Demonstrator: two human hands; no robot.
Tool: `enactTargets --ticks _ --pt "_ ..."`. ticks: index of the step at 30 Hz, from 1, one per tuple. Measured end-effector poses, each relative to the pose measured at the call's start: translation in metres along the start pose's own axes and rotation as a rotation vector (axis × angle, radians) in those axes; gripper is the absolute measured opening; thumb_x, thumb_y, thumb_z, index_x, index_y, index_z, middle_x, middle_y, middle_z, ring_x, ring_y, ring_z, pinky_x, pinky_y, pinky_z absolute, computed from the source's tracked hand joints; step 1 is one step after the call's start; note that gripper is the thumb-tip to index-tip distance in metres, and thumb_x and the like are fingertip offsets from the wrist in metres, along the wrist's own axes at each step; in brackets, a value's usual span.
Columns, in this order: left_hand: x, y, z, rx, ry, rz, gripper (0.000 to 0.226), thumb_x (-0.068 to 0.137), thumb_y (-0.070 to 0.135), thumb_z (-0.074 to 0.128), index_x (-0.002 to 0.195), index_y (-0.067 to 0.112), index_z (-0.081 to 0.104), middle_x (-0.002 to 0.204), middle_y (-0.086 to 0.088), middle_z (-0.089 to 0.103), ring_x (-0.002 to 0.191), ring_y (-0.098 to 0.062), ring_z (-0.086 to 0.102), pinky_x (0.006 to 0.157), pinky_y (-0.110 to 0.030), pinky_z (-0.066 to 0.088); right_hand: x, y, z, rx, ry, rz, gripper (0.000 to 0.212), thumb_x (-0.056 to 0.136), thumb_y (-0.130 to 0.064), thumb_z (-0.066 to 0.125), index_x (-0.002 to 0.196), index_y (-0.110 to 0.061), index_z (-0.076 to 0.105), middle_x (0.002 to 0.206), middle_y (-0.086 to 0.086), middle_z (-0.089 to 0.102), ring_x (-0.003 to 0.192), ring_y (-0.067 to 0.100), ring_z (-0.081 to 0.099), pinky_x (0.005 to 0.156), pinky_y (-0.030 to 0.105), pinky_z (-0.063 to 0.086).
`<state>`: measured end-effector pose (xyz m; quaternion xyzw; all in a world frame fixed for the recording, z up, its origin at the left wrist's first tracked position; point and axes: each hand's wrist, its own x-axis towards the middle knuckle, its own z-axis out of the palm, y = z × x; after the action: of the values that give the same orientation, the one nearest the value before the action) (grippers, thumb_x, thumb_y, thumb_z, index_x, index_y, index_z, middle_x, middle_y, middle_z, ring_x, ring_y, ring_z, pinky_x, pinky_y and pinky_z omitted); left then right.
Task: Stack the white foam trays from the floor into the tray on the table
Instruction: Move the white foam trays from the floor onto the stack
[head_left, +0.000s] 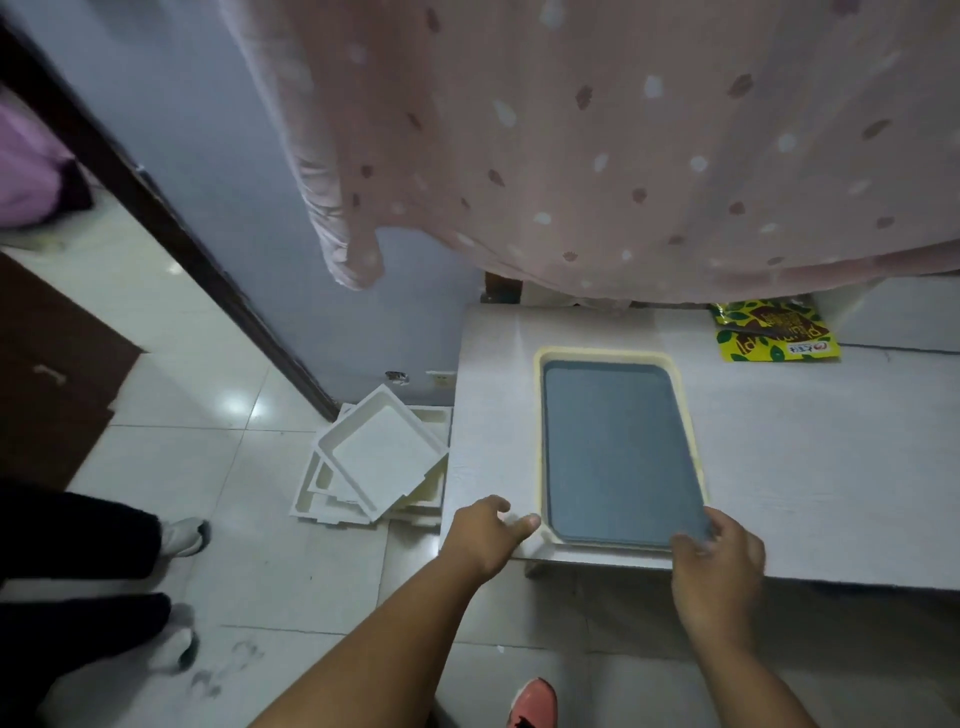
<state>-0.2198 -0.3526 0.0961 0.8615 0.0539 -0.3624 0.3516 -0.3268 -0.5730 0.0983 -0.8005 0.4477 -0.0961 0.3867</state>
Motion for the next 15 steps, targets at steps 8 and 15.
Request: enactTargets --ticks 8,15 --pt "-0.031 -0.093 -0.081 -0.246 0.068 -0.151 0.050 0.089 0.049 0.059 0.069 0.005 0.072 0.058 -0.005 0.069 0.045 -0.018 0.061 0.050 -0.023 0.047 -0.117 -0.064 0.099 -0.227 -0.827 -0.319 0.017 0.087 -0.018 0.064 0.092 -0.032 0.071 0.094 -0.009 0.071 0.087 0.007 0.065 0.074 0.010 0.042" --pt "-0.022 -0.189 -0.171 -0.324 0.182 -0.243 0.041 0.098 0.035 0.057 0.070 0.009 0.073 0.060 -0.006 0.069 0.048 -0.013 0.061 0.055 -0.022 0.050 -0.161 -0.115 0.186 -0.337 -1.020 -0.284 0.012 0.075 -0.044 0.054 0.080 -0.047 0.064 0.090 -0.013 0.070 0.082 0.003 0.066 0.080 0.028 0.056"
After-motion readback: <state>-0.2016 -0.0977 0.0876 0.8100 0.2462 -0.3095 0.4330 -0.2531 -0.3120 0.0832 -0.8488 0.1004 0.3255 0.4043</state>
